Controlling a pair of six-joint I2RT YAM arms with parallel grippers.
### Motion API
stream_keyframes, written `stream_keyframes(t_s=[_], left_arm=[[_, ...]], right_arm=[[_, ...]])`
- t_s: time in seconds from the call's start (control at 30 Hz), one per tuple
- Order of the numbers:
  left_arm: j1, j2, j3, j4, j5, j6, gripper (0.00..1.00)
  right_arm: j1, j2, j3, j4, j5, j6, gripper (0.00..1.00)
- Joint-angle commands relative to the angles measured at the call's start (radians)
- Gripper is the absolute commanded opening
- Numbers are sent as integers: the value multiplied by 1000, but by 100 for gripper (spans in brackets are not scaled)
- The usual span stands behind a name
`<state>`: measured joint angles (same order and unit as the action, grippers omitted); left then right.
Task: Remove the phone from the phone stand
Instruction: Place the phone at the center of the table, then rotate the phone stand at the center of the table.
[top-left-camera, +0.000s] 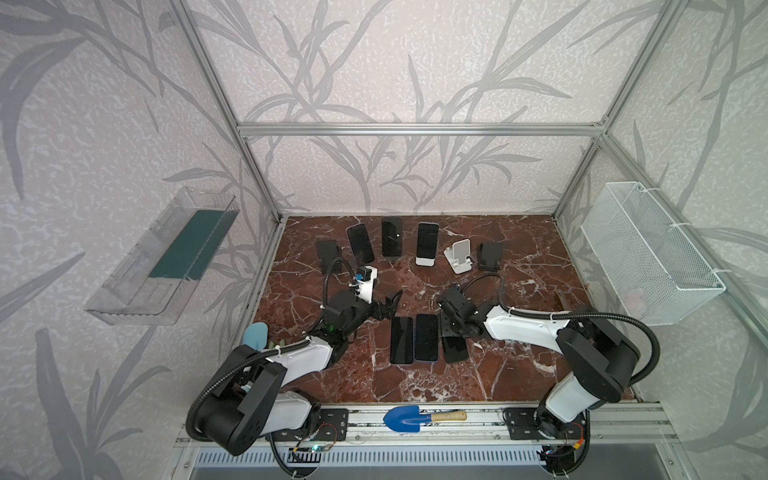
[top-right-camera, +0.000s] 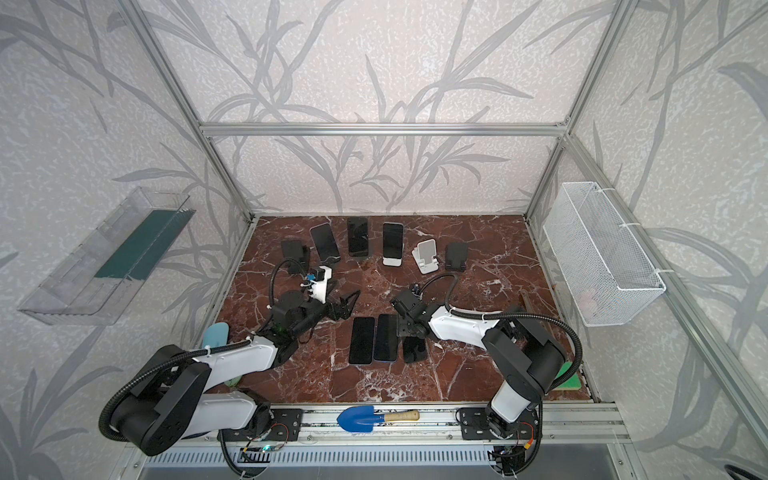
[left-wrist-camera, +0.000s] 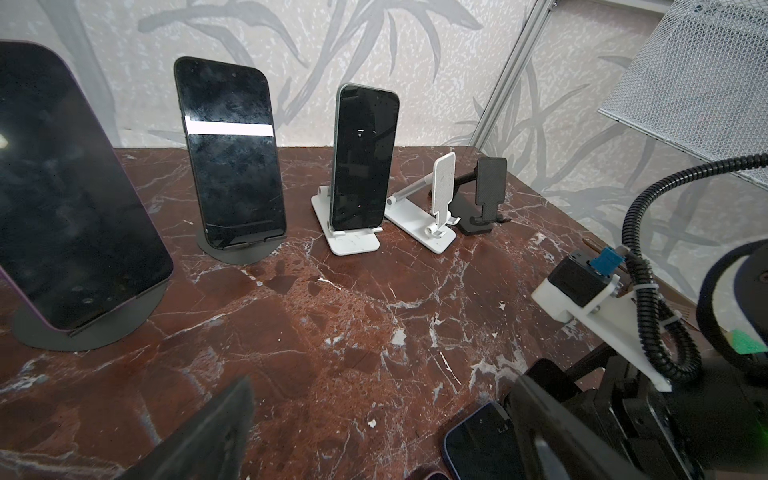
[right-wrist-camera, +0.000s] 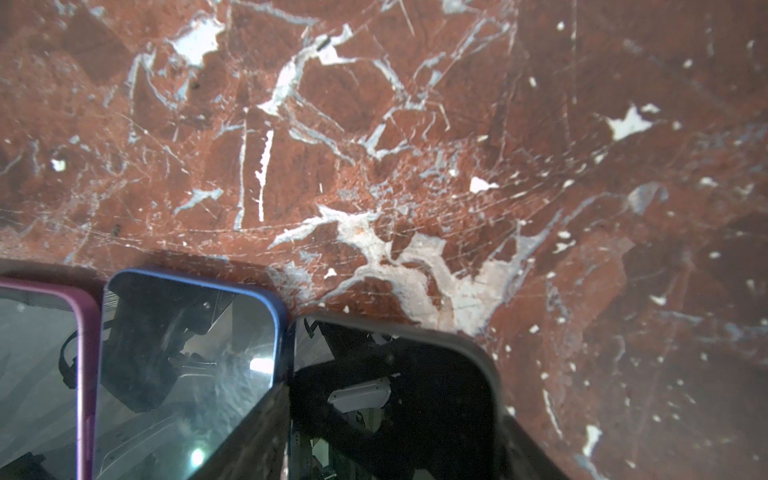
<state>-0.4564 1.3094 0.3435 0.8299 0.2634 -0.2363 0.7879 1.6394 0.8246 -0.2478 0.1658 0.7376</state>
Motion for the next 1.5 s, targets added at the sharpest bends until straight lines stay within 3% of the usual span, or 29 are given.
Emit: stream_keyframes(t_s=[0.0,0.6,1.03,1.3,1.47], left_arm=[[-1,-10,17,4,-2,13,97],[-1,-11,17,-2,-4,15,97],[-2,-25,6,8,-14,15,97],[-2,-25,4,14,-17,15,97],[-2,-35,2,4,-22,21,97]], right_arm=[[-4,54,-26,-39,-105,29,67],[-70,43,-73,15,-203,36,67],[-106,-184,45,37,-58,-161,75],[-266,-81,329,-39,-35,-339,86],[-382,77,568,-136,-204,-462,92]])
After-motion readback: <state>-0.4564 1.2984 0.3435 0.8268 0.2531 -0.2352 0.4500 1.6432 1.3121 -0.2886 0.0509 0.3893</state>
